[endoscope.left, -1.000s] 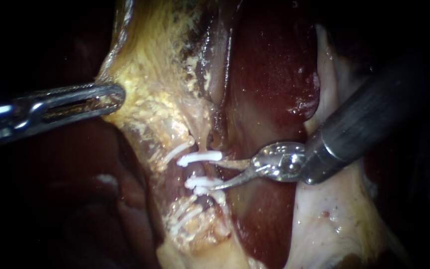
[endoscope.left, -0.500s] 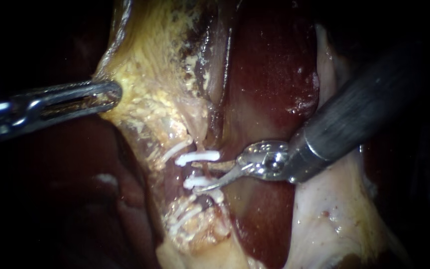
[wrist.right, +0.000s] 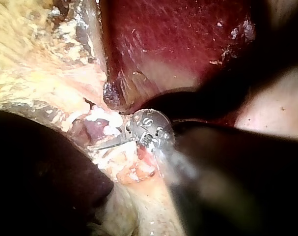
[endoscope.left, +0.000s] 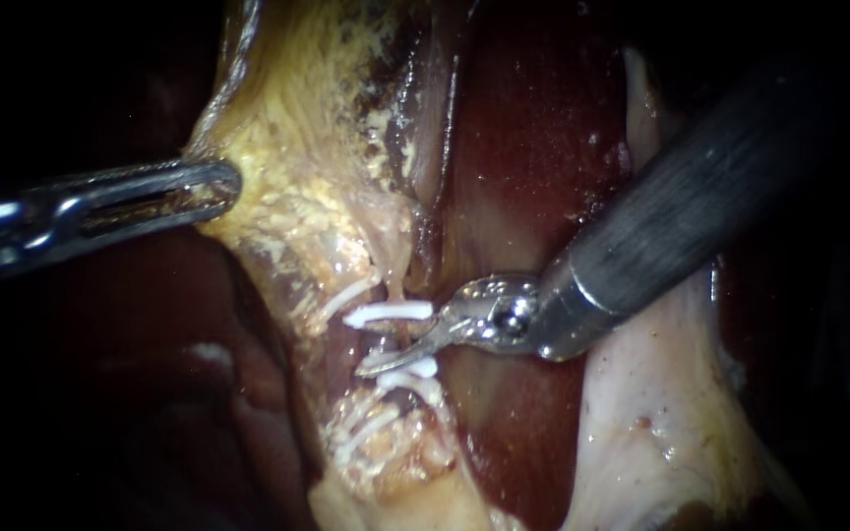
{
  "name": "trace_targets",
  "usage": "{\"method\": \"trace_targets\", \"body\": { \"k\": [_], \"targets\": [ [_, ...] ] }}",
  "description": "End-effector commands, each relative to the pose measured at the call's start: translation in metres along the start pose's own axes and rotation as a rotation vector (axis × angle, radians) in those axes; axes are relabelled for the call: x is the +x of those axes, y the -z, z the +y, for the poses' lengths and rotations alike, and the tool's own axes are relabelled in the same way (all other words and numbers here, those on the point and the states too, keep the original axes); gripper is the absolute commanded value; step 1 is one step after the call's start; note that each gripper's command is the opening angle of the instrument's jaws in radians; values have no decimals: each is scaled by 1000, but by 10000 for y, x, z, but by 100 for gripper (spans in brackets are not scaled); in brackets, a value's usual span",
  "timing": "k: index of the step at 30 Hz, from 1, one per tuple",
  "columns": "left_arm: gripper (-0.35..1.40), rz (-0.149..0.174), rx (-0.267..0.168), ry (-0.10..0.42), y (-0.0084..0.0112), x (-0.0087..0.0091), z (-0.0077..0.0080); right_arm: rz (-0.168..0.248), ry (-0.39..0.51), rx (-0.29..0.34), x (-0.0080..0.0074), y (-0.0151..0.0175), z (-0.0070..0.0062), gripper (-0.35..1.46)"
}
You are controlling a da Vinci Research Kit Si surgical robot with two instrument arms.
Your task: Go to the cutting position right tube
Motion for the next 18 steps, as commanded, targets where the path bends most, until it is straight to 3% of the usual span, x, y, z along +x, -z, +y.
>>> {"method": "trace_targets", "body": {
  "k": [1,18],
  "targets": [
    [-35,0,0,0,0,0,0,0,2,-1,-1,0,1,71],
    [-35,0,0,0,0,0,0,1,-9,-3,-1,2,6,44]
  ]
}}
